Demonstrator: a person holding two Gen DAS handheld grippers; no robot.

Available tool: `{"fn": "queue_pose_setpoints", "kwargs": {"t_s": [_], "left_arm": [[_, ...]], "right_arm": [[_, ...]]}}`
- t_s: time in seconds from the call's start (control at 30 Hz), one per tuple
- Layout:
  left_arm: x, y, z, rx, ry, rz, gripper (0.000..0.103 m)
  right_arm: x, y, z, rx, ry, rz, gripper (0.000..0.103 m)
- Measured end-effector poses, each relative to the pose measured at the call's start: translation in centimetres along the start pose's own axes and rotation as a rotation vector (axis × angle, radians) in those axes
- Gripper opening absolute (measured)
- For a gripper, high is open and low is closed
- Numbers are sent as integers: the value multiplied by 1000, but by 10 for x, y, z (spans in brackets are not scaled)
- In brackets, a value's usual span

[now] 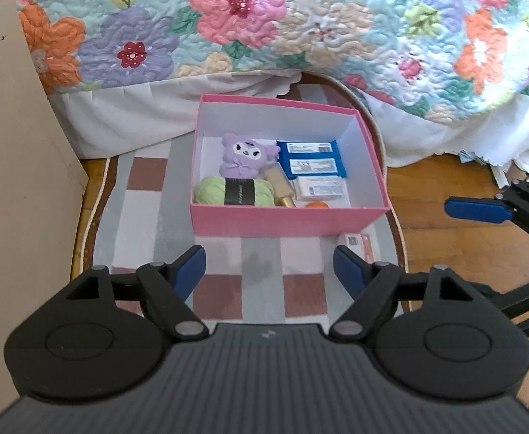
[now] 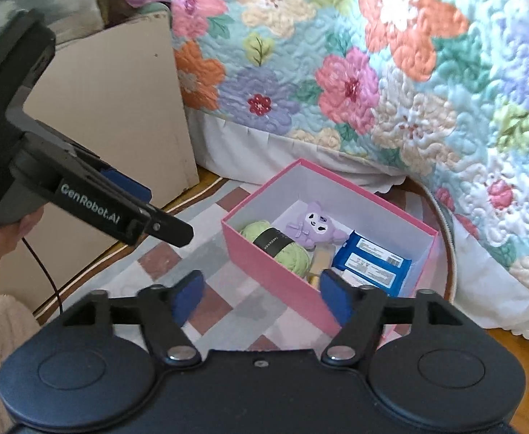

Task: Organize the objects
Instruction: 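Withdraw the right tool and move it toward the clear plastic box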

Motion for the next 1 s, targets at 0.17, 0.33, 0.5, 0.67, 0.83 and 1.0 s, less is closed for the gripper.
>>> {"fn": "queue_pose_setpoints", "kwargs": {"t_s": [0.17, 0.33, 0.5, 0.67, 0.83, 1.0], "left_arm": [[22, -8, 13, 1, 19, 0, 83], [42, -9, 29, 2, 80, -7, 89], [60, 5, 46, 19, 109, -21, 90], [70, 33, 58, 16, 136, -17, 90], [73, 72, 63, 38, 118, -25, 90], [77, 111, 65, 71, 86, -59, 90]], "right_arm": [[25, -28, 2, -8, 21, 15, 80], [46, -47, 6, -11, 38, 11, 84], [70, -51, 16, 12, 50, 4, 86], [91, -42, 39, 28, 117, 26, 91], [110, -21, 61, 66, 172, 79, 91], [130, 8, 76, 126, 164, 89, 91]]}}
Point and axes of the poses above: each gripper's, at about its wrist camera, not at the fingertips, and y roughly the way its jaws point, z to its right, x to its underside, the point moved 5 cm from there along y, roughly the way its jaws point, and after that the axes turned 10 degrees about y, right-handed, at the moved point
